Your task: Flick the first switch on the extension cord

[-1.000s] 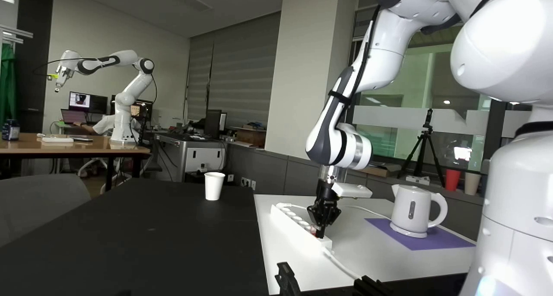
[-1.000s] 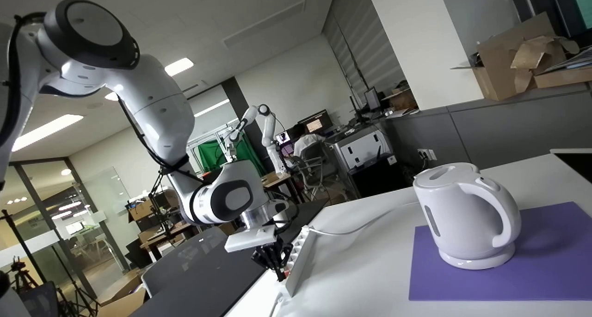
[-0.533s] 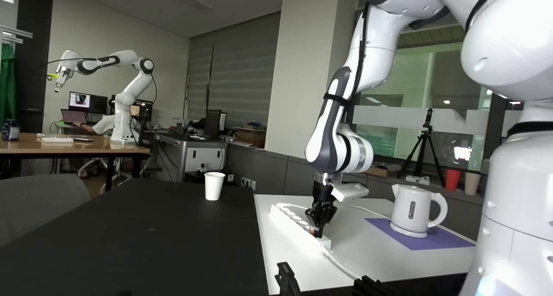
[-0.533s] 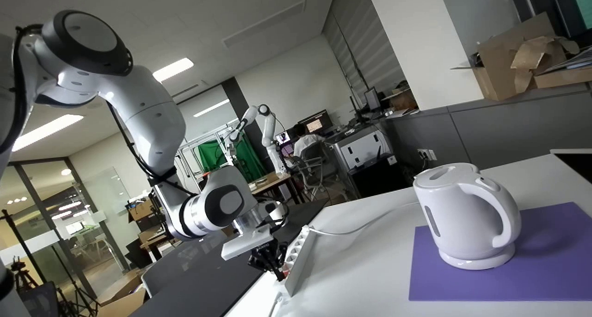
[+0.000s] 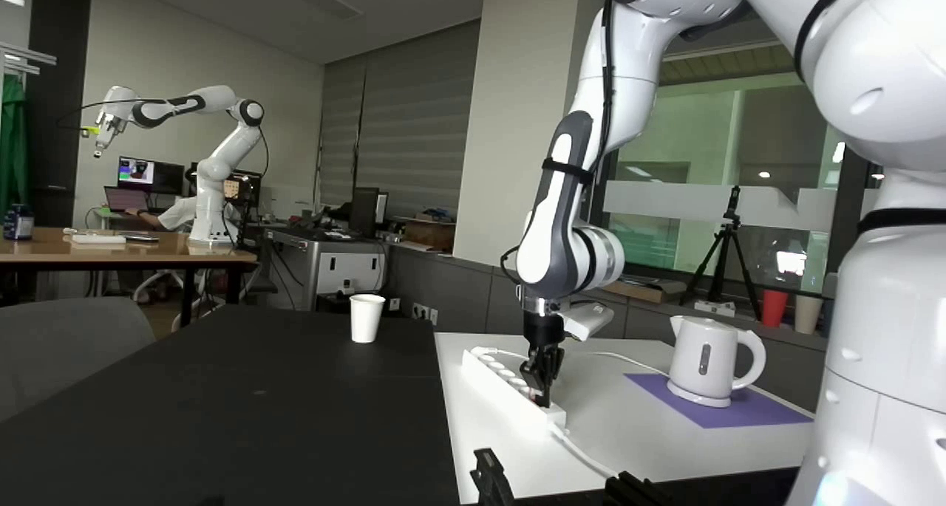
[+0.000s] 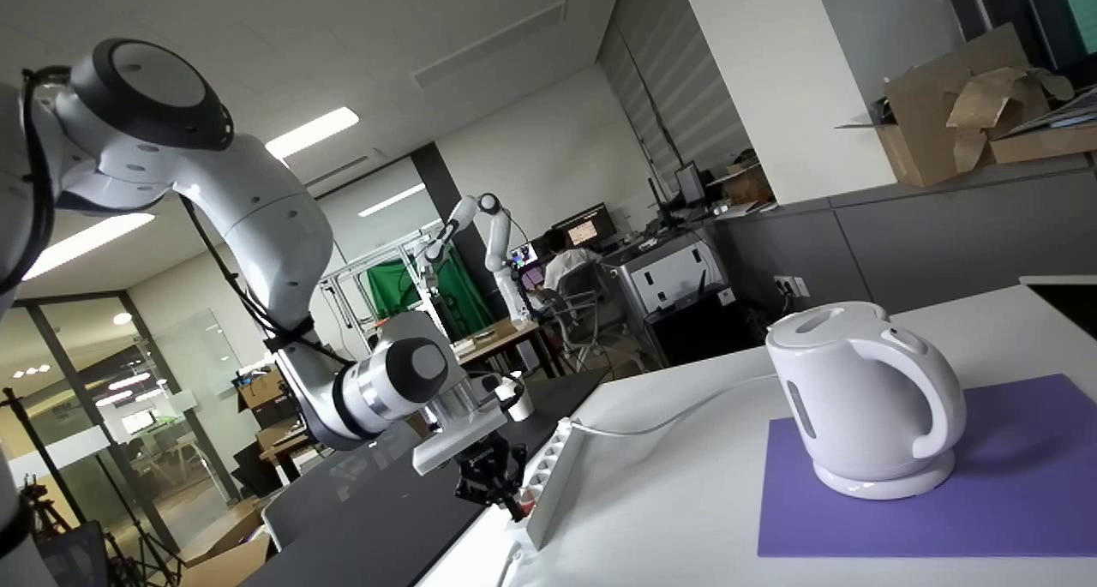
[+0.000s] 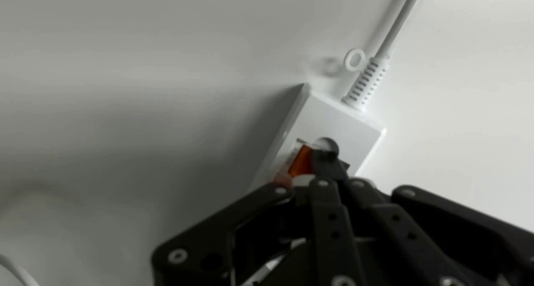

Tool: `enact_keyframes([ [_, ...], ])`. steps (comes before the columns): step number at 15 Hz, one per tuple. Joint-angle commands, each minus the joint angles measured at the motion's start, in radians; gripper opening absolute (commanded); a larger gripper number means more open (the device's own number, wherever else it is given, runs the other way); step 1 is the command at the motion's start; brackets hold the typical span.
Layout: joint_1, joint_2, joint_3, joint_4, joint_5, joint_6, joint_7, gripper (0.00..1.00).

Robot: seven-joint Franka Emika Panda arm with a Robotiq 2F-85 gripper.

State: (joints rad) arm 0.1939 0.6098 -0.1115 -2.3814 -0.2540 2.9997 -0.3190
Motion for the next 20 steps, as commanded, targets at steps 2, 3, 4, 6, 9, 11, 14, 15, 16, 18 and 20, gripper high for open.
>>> enact_keyframes([
  [2,0.013,0.05,0.005,0.037,-0.056,-0.023,0.047,0.0],
  [3,0.013,0.034,0.004,0.026,-0.055,-0.001,0.055,0.0],
  [4,0.022,0.01,-0.006,0.01,-0.056,0.025,0.066,0.0],
  [6,0.053,-0.024,-0.034,-0.013,-0.063,0.055,0.082,0.0],
  [9,0.162,-0.087,-0.131,-0.056,-0.088,0.095,0.123,0.0],
  [11,0.249,-0.136,-0.21,-0.083,-0.099,0.074,0.153,0.0],
  [14,0.306,-0.235,-0.256,-0.118,-0.11,-0.033,0.192,0.0],
  [15,0.295,-0.27,-0.243,-0.122,-0.116,-0.082,0.2,0.0],
  [16,0.271,-0.302,-0.218,-0.123,-0.125,-0.128,0.206,0.0],
  [18,0.219,-0.355,-0.166,-0.12,-0.142,-0.217,0.222,0.0],
  [20,0.152,-0.399,-0.101,-0.116,-0.137,-0.291,0.22,0.0],
])
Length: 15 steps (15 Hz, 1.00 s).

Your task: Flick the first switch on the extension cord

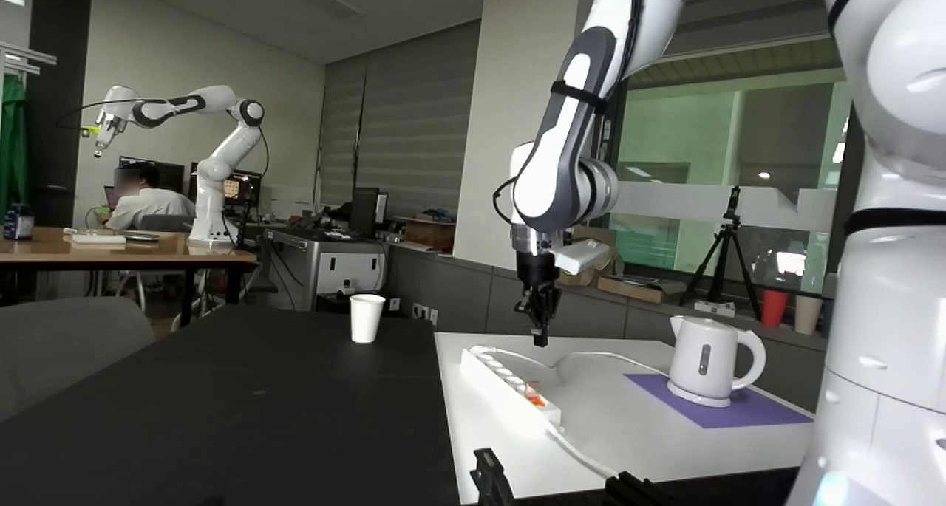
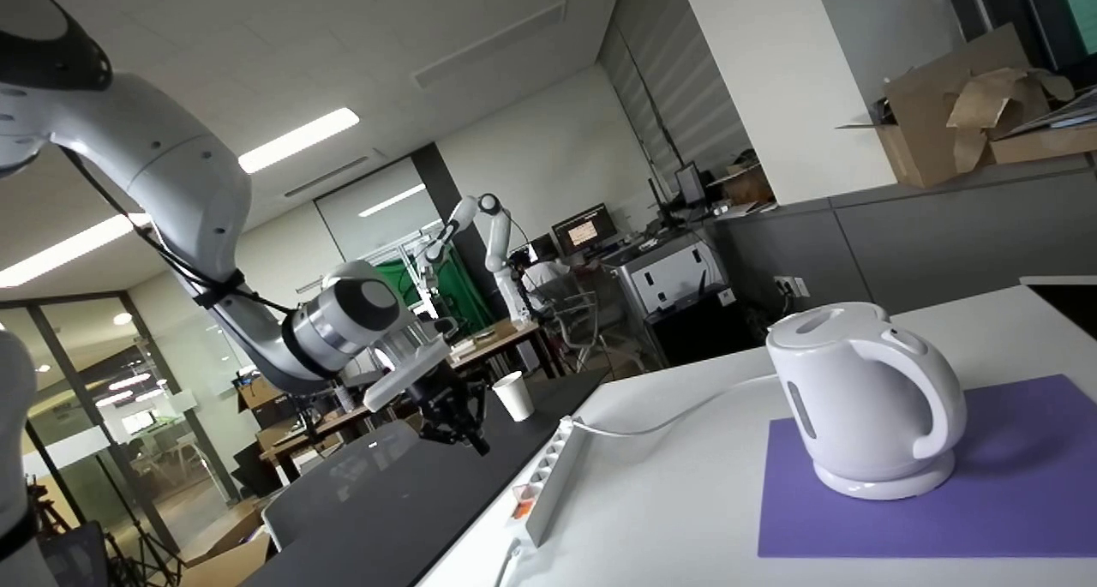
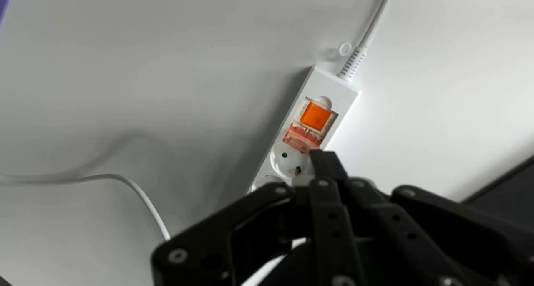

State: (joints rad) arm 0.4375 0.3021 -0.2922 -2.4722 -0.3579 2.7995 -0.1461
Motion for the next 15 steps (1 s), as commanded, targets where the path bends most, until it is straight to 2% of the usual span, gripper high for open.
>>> enact_keyframes([
  [1,-0.119,-0.108,0.108,-0.022,-0.031,-0.128,0.048,0.0],
  [2,-0.148,-0.122,0.135,-0.017,-0.026,-0.167,0.045,0.0],
  [3,-0.175,-0.134,0.162,-0.012,-0.015,-0.208,0.041,0.26],
  [4,-0.205,-0.144,0.19,-0.009,0.006,-0.245,0.02,0.26],
  [8,-0.287,-0.178,0.264,-0.003,0.065,-0.344,-0.022,0.54],
  [12,-0.337,-0.203,0.302,-0.002,0.136,-0.41,-0.078,0.81],
  [15,-0.36,-0.216,0.311,0.003,0.171,-0.455,-0.107,0.99],
])
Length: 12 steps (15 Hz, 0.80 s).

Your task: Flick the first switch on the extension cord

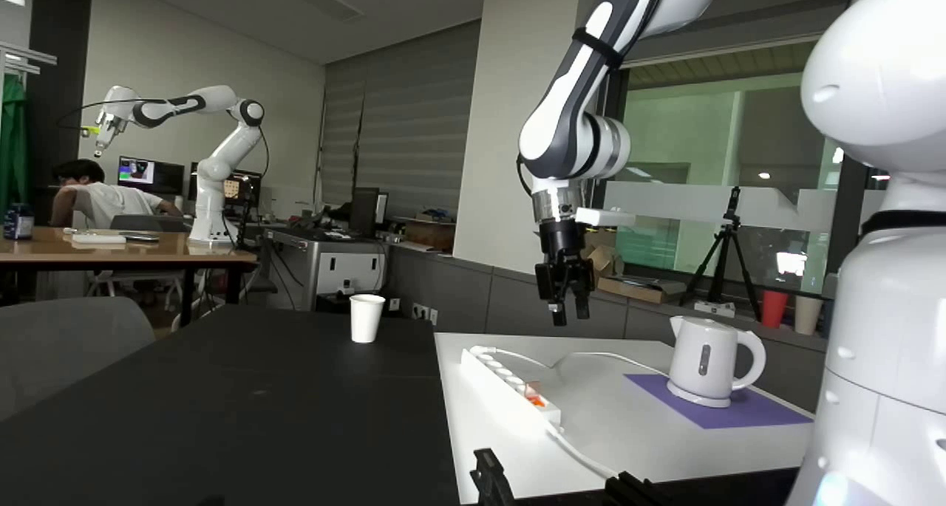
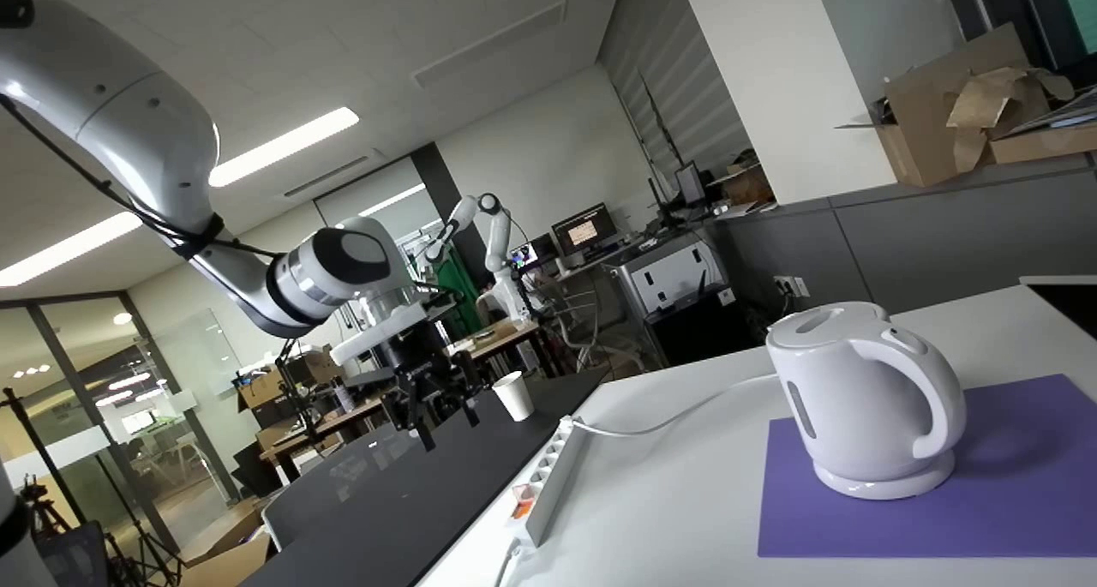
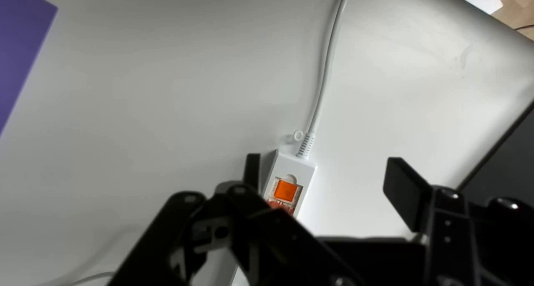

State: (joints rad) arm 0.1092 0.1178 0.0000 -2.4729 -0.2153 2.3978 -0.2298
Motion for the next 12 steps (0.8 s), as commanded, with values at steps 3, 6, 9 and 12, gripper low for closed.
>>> enact_keyframes([
  [3,-0.052,-0.04,0.015,0.011,0.045,-0.076,-0.036,1.0],
  [6,-0.07,-0.047,0.008,0.015,0.048,-0.071,-0.014,1.0],
  [9,-0.075,-0.028,0.014,0.012,0.038,-0.053,-0.029,0.99],
  [12,-0.076,-0.029,0.014,0.012,0.039,-0.053,-0.029,1.0],
])
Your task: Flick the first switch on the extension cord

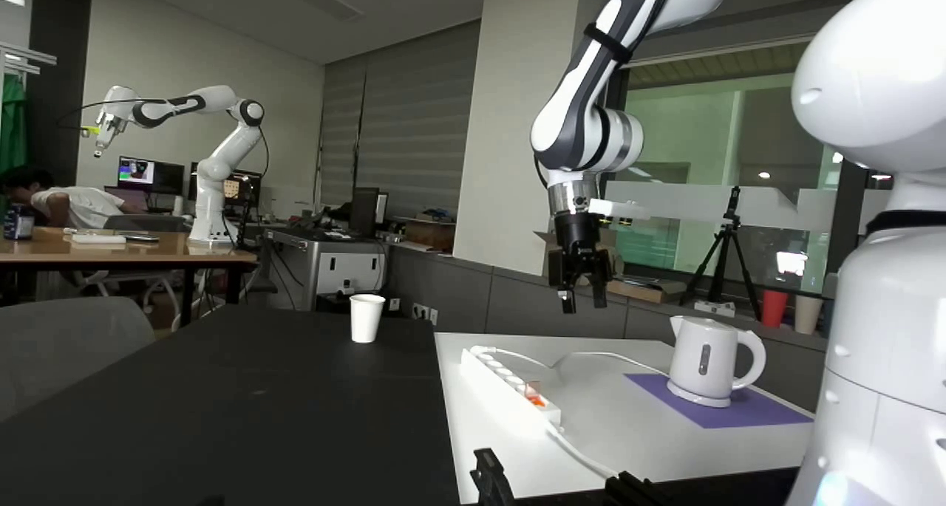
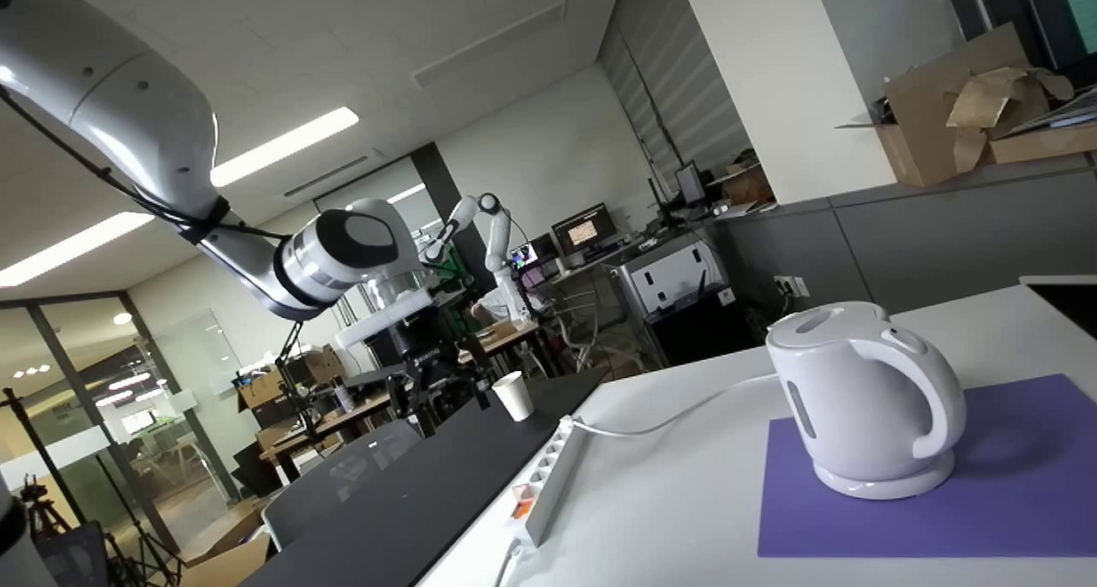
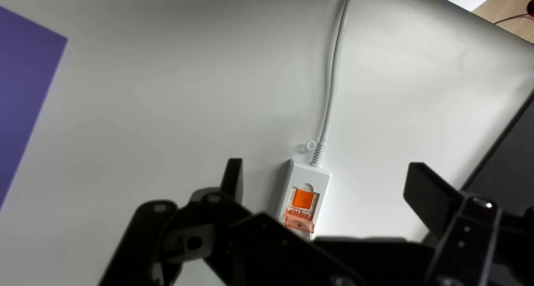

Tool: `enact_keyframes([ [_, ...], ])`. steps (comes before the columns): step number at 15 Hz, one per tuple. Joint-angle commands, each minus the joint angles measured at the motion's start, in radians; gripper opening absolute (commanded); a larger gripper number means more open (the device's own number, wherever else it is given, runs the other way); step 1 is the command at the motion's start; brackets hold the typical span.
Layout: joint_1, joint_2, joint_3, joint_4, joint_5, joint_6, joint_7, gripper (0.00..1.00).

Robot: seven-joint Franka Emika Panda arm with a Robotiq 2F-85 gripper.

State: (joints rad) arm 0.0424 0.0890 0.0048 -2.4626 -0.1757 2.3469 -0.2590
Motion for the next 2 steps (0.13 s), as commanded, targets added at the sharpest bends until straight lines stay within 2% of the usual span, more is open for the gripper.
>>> enact_keyframes([
  [1,-0.009,0.0,0.009,0.001,0.0,-0.002,0.001,1.0],
  [2,-0.009,0.0,0.009,0.001,0.0,-0.002,0.001,1.0],
])
